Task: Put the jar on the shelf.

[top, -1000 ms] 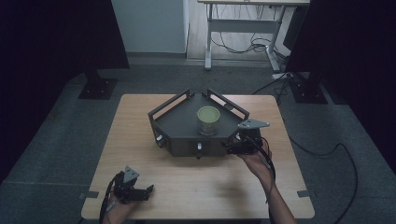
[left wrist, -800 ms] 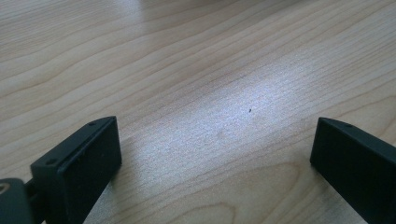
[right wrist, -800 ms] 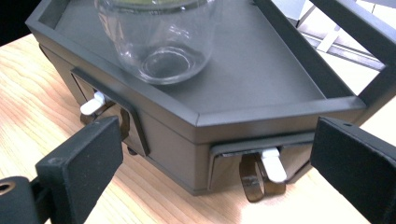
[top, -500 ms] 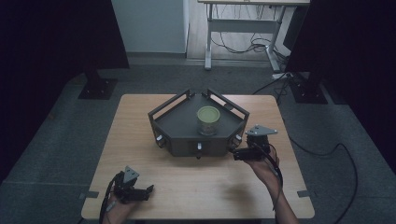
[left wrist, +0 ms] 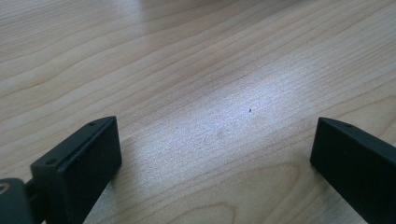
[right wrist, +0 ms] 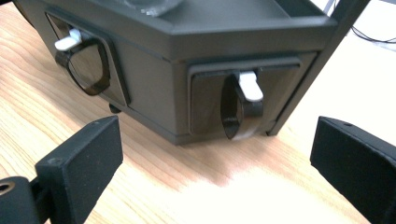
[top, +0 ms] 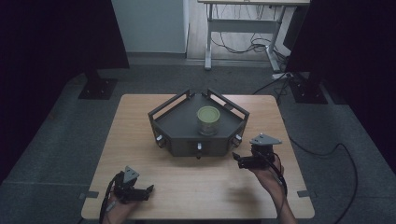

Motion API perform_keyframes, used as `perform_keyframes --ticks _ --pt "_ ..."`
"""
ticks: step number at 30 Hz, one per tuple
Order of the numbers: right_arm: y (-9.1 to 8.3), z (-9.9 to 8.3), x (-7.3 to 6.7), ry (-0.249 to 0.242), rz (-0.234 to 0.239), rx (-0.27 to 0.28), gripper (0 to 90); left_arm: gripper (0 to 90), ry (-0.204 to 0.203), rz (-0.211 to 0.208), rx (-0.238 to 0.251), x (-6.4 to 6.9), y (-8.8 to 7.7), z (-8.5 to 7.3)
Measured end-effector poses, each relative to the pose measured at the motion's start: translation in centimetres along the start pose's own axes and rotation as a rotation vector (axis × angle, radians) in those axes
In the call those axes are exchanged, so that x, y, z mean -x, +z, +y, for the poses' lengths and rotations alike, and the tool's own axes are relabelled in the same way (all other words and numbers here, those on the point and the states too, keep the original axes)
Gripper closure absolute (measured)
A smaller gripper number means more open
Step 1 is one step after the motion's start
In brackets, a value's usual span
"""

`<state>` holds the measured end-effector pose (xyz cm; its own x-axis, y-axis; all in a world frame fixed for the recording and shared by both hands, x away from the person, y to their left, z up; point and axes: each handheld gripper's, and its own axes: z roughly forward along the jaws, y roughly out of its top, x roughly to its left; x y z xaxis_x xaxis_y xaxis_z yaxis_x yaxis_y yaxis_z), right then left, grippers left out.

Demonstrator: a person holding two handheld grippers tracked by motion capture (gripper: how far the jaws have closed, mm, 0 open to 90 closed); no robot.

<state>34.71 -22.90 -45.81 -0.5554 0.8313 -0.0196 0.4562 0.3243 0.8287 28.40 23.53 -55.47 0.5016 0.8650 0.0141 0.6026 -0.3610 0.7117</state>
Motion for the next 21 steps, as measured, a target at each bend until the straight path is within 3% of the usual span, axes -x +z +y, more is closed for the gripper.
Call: perform_keyframes --ticks 21 --pt "-0.3 -4.9 0.9 0.038 -0.035 -0.026 2.0 1.6 0.000 0.000 0.000 0.0 0.0 0.0"
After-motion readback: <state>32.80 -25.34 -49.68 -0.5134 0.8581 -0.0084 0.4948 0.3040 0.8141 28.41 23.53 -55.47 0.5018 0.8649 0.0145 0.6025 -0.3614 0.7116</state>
